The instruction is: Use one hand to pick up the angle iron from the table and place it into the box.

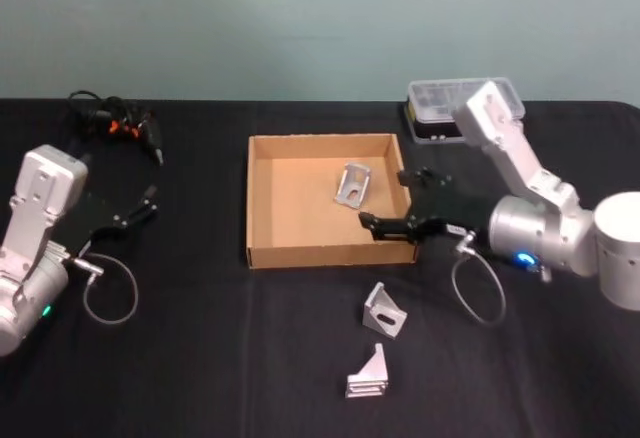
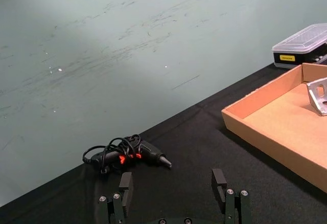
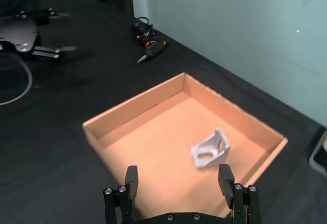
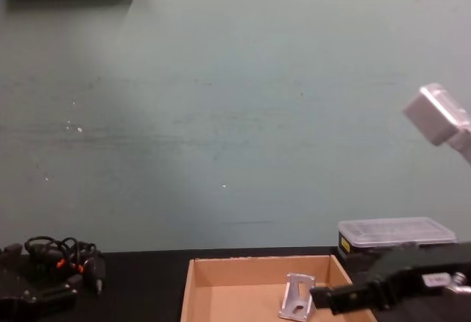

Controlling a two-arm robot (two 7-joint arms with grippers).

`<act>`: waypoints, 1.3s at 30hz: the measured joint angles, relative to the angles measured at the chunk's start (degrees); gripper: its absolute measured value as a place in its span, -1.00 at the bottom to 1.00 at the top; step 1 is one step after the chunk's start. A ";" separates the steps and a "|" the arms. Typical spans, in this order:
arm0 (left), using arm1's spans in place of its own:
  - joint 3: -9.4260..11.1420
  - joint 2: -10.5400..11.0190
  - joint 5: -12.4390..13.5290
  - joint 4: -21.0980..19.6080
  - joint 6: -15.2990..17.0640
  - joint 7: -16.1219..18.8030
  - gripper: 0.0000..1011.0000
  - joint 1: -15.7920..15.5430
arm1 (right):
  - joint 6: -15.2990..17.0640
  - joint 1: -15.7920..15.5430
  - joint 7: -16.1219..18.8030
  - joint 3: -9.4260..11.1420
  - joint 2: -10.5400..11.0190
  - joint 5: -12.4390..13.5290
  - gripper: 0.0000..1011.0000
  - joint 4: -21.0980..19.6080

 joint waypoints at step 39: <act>0.00 0.00 0.00 0.00 0.00 0.00 1.00 0.00 | 12.53 -13.59 -6.35 -0.87 7.00 5.00 0.98 -18.27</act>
